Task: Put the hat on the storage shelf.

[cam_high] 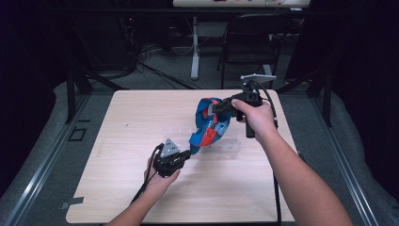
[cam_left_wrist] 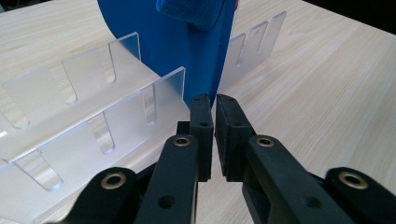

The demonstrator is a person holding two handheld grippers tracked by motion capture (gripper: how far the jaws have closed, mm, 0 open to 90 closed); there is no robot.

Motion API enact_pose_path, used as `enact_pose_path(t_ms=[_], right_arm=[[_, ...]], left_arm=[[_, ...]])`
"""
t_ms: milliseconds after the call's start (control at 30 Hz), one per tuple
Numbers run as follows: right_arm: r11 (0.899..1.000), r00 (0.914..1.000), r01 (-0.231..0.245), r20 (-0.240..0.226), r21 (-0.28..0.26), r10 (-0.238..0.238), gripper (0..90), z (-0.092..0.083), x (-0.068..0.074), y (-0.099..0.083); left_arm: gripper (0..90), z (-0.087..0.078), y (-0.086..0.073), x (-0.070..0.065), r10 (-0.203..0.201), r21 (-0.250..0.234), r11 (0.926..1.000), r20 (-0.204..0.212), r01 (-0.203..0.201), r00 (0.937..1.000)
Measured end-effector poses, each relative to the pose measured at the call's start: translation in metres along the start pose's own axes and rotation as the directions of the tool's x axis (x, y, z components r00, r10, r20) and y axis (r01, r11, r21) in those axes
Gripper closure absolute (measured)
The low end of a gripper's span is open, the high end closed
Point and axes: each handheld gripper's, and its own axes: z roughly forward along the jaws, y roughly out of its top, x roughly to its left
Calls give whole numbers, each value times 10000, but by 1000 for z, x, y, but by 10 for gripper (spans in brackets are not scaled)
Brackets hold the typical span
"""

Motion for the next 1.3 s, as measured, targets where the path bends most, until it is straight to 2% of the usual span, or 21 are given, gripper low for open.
enact_pose_path(t_ms=[200, 833, 1233, 1300], right_arm=[[10000, 10000, 28, 73, 30, -28, 783, -1, -1, -1], [9997, 9991, -158, 382, -170, 164, 779, -6, -14, -2], [9993, 9981, -152, 588, -339, 172, 745, -17, -22, -3], [9993, 9970, -111, 768, -363, 139, 743, -19, -22, -4]], left_arm=[[826, -1, 0, 0, -74, -29, 10000, -59, 73, 10000], [740, -8, 0, 0, -59, -26, 10000, 128, 59, 9999], [692, -15, -2, 3, -196, 32, 9998, 173, 195, 9997], [681, -16, -3, 5, -285, 8, 9996, 142, 285, 9995]])
